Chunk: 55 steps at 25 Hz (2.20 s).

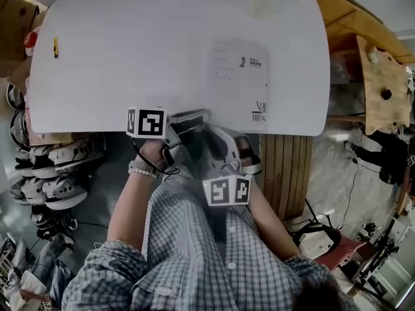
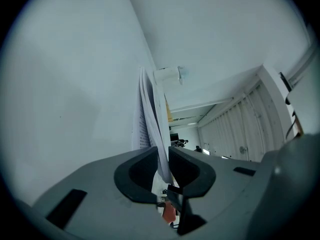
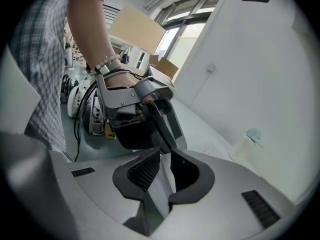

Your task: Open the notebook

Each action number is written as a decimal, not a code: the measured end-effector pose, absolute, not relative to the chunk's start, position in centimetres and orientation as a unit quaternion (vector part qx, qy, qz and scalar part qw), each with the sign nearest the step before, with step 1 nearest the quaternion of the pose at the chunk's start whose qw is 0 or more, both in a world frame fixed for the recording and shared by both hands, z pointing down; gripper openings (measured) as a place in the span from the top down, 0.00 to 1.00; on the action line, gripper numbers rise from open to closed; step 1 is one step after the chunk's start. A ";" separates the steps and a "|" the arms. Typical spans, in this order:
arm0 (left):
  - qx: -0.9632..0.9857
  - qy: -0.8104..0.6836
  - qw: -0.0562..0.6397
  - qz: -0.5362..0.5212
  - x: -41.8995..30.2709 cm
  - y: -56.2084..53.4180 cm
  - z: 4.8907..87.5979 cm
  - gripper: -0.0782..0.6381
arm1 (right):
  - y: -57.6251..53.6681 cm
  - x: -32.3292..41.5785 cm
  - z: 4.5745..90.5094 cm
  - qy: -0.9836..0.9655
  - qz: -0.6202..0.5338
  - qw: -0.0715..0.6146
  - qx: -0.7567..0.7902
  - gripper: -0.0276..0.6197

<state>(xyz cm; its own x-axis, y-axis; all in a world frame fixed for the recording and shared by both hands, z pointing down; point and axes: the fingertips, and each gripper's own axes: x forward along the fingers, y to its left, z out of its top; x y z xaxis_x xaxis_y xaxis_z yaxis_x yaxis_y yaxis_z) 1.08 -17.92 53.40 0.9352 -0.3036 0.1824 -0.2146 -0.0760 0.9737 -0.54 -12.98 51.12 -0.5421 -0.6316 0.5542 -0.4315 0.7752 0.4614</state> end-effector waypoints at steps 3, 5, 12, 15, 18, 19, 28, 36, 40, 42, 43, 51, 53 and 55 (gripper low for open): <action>0.731 -0.179 0.658 -0.037 1.0 -17.8 53.3 0.80 | -12.5 0.5 51.5 -0.863 -0.114 0.375 0.320 0.82; 0.730 -0.179 0.659 -0.043 1.1 -17.7 53.1 0.80 | -12.4 1.3 52.5 -0.854 -0.115 0.394 0.319 0.76; 0.738 -0.182 0.648 -0.035 1.3 -17.7 52.7 0.80 | -13.8 1.7 53.4 -0.824 -0.167 0.419 0.342 0.75; 0.739 -0.184 0.647 -0.040 1.4 -17.8 52.5 0.79 | -14.3 2.1 53.0 -0.814 -0.180 0.425 0.351 0.81; 0.748 -0.184 0.636 -0.045 1.5 -18.0 51.7 0.78 | -14.8 2.4 52.0 -0.826 -0.143 0.397 0.373 0.85; 0.755 -0.188 0.626 -0.045 1.5 -18.1 51.3 0.77 | -15.0 2.6 51.7 -0.830 -0.128 0.386 0.382 0.86; 0.824 -0.299 0.469 0.105 0.3 -17.5 52.5 0.76 | -16.2 4.3 49.1 -0.843 -0.014 0.309 0.440 0.88; 0.832 -0.314 0.434 0.140 1.3 -16.8 54.1 0.88 | -16.9 6.0 46.9 -0.843 0.065 0.232 0.481 0.88; 0.829 -0.325 0.421 0.172 1.6 -16.8 55.2 0.88 | -17.0 7.4 46.1 -0.839 0.100 0.191 0.500 0.88; 0.827 -0.330 0.418 0.180 1.8 -16.9 55.4 0.88 | -17.2 8.0 45.6 -0.838 0.119 0.165 0.507 0.88; 0.826 -0.331 0.417 0.183 2.0 -16.9 55.5 0.88 | -17.2 8.3 45.3 -0.836 0.130 0.152 0.511 0.88; 0.816 -0.339 0.398 0.246 2.9 -16.2 56.7 0.88 | -17.4 11.5 43.1 -0.810 0.195 0.063 0.549 0.88; 0.809 -0.347 0.404 0.249 2.8 -16.2 57.0 0.88 | -17.5 12.6 42.5 -0.800 0.213 0.038 0.560 0.88; 0.803 -0.354 0.410 0.250 2.8 -16.4 57.1 0.88 | -17.6 13.7 42.2 -0.788 0.231 0.018 0.571 0.88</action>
